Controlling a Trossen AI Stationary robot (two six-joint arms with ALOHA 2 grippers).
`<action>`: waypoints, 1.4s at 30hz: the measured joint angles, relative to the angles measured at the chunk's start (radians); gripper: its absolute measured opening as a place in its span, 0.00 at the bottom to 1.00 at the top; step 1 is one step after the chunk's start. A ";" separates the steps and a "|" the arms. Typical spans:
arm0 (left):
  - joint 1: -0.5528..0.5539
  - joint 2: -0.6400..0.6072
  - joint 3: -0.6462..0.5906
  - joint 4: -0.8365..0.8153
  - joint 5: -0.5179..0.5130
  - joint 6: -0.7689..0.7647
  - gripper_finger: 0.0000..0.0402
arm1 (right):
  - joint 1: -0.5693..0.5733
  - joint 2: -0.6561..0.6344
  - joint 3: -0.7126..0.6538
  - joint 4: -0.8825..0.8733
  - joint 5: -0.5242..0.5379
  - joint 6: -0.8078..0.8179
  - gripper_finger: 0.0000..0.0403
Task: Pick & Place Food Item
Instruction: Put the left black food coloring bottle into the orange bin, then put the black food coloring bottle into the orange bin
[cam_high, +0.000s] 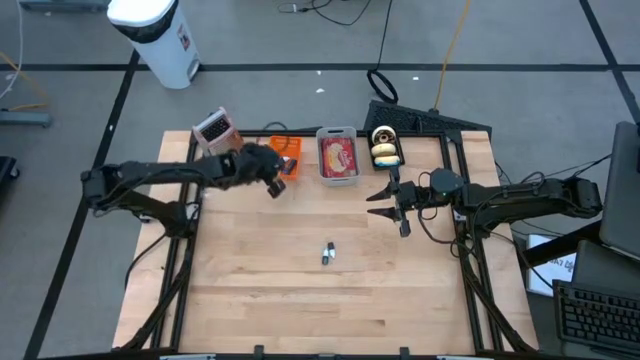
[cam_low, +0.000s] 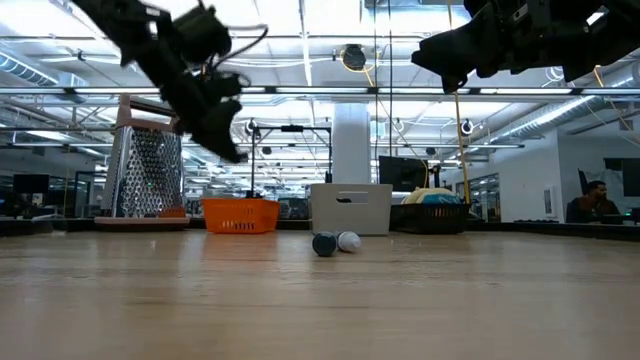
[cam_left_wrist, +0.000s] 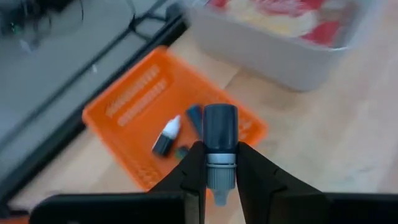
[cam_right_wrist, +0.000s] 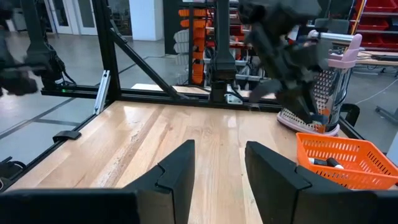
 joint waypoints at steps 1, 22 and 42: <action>0.031 0.009 -0.016 0.024 0.023 -0.019 0.14 | 0.000 0.000 0.000 0.000 0.000 0.000 0.32; 0.144 0.214 -0.070 0.265 0.149 -0.162 0.20 | -0.001 0.000 0.000 0.000 0.001 -0.003 0.32; 0.175 0.209 -0.069 0.258 0.091 -0.126 0.55 | 0.000 0.000 0.000 0.000 0.001 -0.003 0.32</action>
